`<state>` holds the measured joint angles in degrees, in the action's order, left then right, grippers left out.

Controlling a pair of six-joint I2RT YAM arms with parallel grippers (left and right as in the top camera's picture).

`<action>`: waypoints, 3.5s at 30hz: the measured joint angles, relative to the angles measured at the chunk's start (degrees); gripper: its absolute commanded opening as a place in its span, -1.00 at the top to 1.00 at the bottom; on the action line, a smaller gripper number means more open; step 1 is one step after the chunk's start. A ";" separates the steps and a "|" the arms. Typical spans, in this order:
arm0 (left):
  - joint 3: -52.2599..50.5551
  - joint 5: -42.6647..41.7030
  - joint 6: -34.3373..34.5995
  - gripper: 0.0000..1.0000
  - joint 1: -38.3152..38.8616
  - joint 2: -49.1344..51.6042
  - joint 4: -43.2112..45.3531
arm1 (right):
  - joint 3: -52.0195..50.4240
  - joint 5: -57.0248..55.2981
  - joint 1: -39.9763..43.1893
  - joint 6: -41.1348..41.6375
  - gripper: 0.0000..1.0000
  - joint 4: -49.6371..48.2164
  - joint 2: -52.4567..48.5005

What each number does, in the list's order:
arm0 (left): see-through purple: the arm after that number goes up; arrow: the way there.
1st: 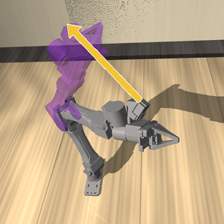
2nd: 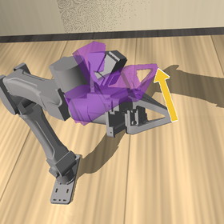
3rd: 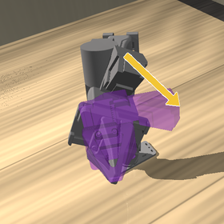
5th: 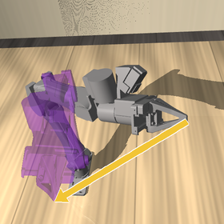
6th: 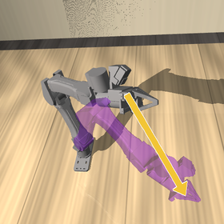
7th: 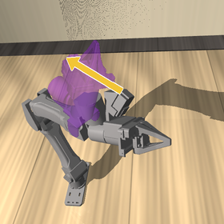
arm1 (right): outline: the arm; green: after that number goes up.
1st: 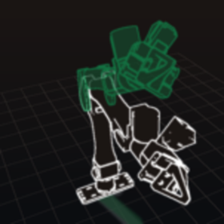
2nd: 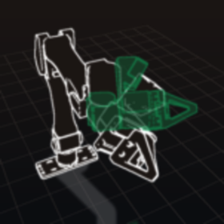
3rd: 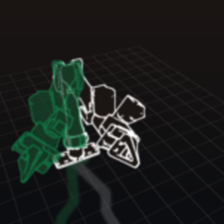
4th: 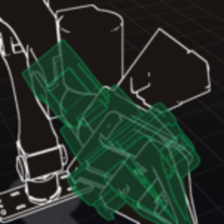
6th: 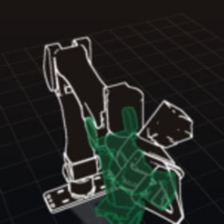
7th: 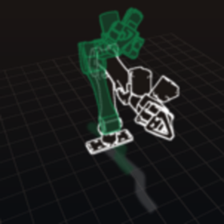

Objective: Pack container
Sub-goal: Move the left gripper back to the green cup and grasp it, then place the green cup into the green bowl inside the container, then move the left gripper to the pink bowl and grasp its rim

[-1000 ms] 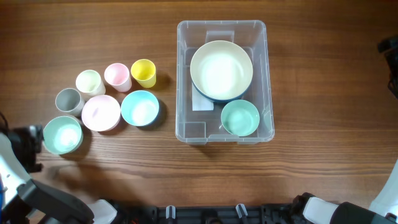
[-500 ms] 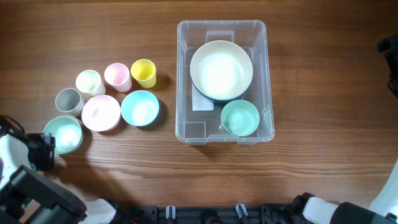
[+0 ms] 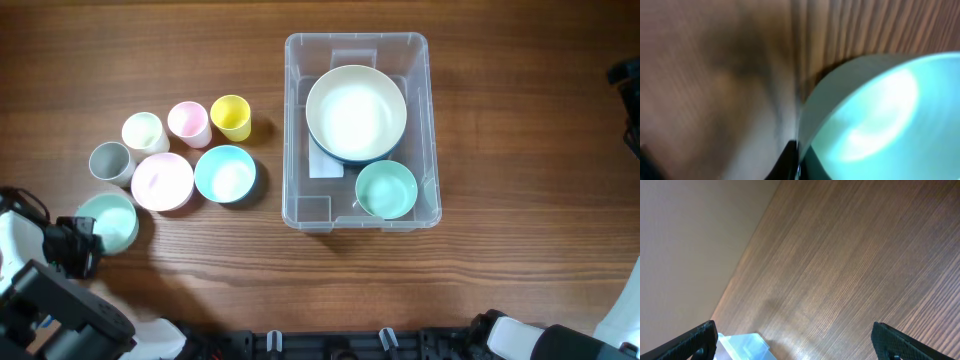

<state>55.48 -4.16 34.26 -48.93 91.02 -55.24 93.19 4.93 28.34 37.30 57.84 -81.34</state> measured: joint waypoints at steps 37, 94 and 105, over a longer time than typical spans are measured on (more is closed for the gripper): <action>18.73 3.45 -10.84 0.29 93.55 9.53 17.25 | 0.00 0.00 0.00 0.00 -1.00 0.00 0.00; 41.70 13.62 1.18 -0.23 42.25 0.22 -27.06 | 0.00 0.00 0.00 0.00 -0.99 0.00 0.00; 13.11 4.94 2.75 -0.29 27.28 0.87 -9.66 | 0.00 0.00 0.00 0.00 -0.99 -0.02 0.00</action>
<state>68.60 0.78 37.01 -21.65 91.90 -64.90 93.19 4.93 28.34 37.30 57.82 -81.34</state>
